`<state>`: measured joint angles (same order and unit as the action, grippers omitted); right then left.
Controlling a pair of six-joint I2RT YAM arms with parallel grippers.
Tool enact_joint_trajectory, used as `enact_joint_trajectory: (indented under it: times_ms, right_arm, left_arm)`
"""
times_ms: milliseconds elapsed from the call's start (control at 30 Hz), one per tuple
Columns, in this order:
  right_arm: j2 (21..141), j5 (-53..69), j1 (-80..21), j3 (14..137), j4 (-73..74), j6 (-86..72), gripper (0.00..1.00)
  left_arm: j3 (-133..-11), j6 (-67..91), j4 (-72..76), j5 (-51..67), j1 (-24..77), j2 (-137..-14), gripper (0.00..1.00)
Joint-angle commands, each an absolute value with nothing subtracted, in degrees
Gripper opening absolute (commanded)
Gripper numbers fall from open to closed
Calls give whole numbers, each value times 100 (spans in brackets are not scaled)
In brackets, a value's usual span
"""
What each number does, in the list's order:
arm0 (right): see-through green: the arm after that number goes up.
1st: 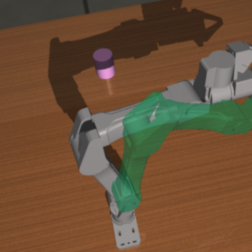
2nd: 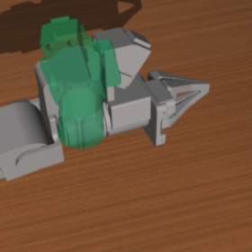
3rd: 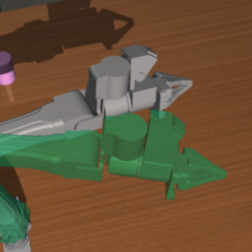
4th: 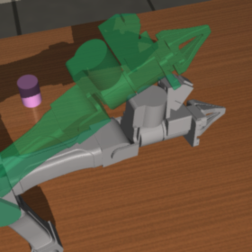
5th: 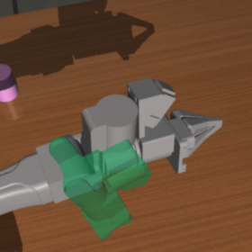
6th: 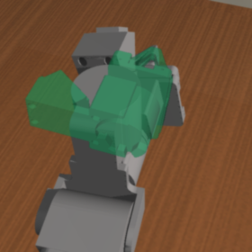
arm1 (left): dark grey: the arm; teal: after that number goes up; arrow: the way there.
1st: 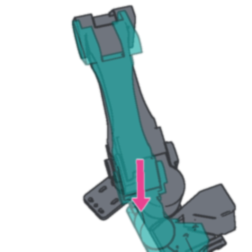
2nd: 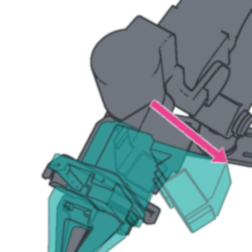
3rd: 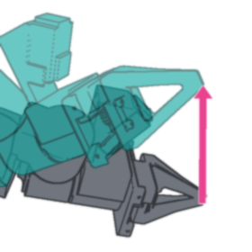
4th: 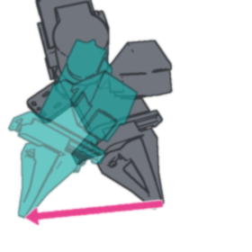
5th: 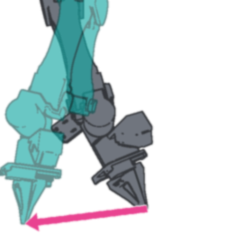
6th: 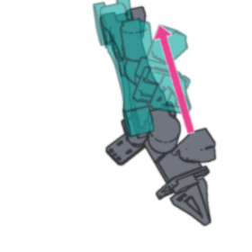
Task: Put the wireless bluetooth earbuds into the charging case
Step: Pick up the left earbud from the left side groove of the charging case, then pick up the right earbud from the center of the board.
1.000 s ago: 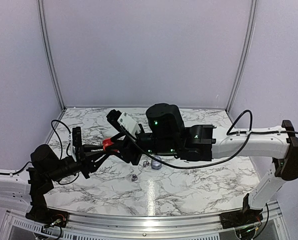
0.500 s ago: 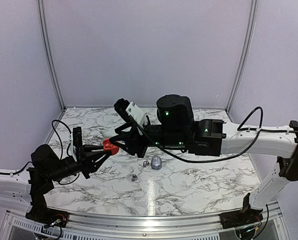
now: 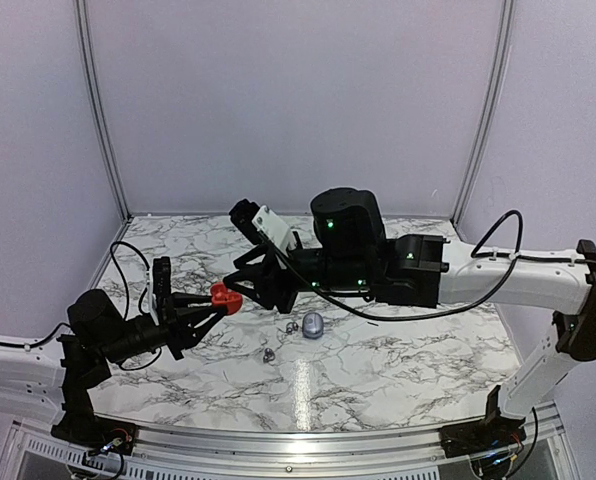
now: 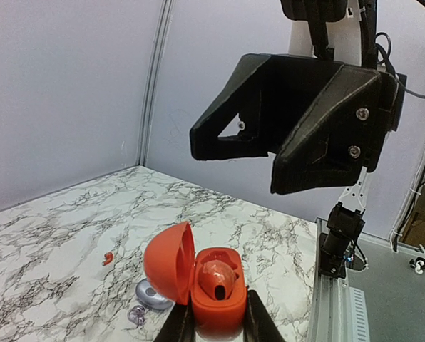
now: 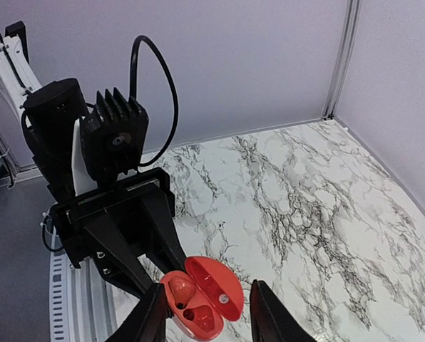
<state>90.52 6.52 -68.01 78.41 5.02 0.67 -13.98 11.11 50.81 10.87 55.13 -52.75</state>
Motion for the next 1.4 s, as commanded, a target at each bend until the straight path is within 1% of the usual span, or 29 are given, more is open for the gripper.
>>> enact_joint_trajectory:
  times_ms: [0, 67, 167, 267, 367, 567, 900, 1067, 1167, 1267, 1367]
  right_arm:
    - [9208, 738, -6785, 8283, 760, 73, 40]
    - [9214, 758, -6773, 8341, 873, 31, 39]
    - [9240, 834, -6755, 8370, 970, 26, 34]
    - [9325, 854, -6749, 8431, 1068, 29, 26]
    - [9404, 906, -6749, 8471, 1105, -105, 21]
    - [9632, 975, -6757, 8551, 1186, -112, 18]
    - [9757, 1011, -6755, 8533, 1261, -88, 16]
    - [9316, 1037, -6612, 8535, 1159, -123, 18]
    - [8925, 1309, -6079, 8311, 977, -319, 21]
    - [8706, 1452, -5280, 7952, 1006, -495, 28]
    - [8638, 1522, -4332, 7293, 760, -814, 29]
  left_arm:
    - [-1556, 1048, 5282, 1205, 5528, -5323, 0]
    - [-1564, 1018, 5282, 1249, 5528, -5353, 0]
    - [-1601, 976, 5287, 1295, 5528, -5402, 0]
    - [-1646, 953, 5282, 1342, 5528, -5431, 0]
    - [-1661, 934, 5282, 1358, 5528, -5416, 0]
    - [-1644, 930, 5282, 1363, 5528, -5397, 0]
    - [-1639, 899, 5282, 1319, 5528, -5435, 0]
    - [-1599, 959, 5288, 1218, 5520, -5461, 0]
    - [-1529, 976, 5286, 1084, 5499, -5396, 0]
    - [-1495, 1039, 5283, 1049, 5440, -5326, 0]
    - [-1456, 1101, 5274, 985, 5376, -5270, 0]
